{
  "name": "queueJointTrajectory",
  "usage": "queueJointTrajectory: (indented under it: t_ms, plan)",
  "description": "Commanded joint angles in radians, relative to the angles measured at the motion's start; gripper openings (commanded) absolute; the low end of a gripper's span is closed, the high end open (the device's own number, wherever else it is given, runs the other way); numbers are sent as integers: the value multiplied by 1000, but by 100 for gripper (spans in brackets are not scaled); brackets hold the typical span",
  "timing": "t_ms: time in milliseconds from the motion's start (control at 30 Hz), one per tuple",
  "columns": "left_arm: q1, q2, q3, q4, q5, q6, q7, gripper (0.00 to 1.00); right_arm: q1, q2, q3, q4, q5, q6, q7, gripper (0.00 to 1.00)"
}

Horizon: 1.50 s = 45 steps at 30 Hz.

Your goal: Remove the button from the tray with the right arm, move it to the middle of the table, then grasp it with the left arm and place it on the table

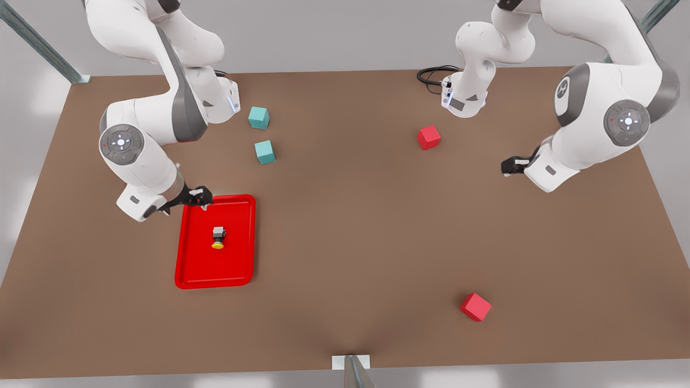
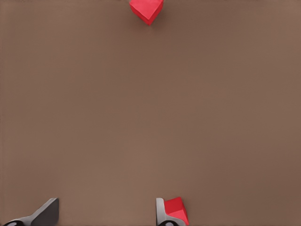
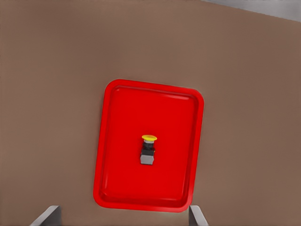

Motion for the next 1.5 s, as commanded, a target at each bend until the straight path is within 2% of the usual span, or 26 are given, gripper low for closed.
queueJointTrajectory:
  t_ms: [0,133,167,200,267,333,367,433,500,533,733,867,1167,1333,1467]
  plan:
    - [1,1,0,0,24,82,-21,100,0,1,0,1,1,43,44,100]
    - [-2,4,-1,0,25,80,-19,100,3,90,-3,7,-36,-45,33,100]
    - [-7,6,-1,0,25,80,-19,100,-4,153,-3,-20,-31,-35,78,100]
    - [-7,6,-1,0,25,80,-19,100,-10,152,-3,-101,-33,50,104,100]
    - [-7,8,-1,0,27,80,-19,100,-66,109,0,-382,-36,400,98,100]
    - [-7,14,-1,0,28,82,-19,100,-145,132,2,-502,-36,685,88,100]
    - [-9,14,-1,0,28,82,-19,100,-152,178,2,-533,-34,744,113,100]
    - [-9,15,-1,1,30,82,-19,100,-144,227,10,-534,-12,748,131,100]
    - [-9,15,-1,0,30,82,-19,100,-172,264,88,-531,94,794,59,100]
    - [-7,15,-1,0,30,82,-19,100,-172,277,89,-530,126,804,0,100]
    - [-9,15,-1,0,30,80,-19,100,-178,287,82,-534,162,813,-31,100]
    - [-9,17,-1,0,30,80,-19,100,-182,279,76,-553,5,747,82,100]
    - [-9,20,-1,0,30,78,-19,100,-181,287,74,-550,-22,730,153,100]
    - [-9,20,-1,0,30,78,-19,100,-165,360,19,-487,-25,745,165,100]
    - [-9,20,-1,0,30,78,-19,100,-164,376,20,-487,-22,748,168,98]
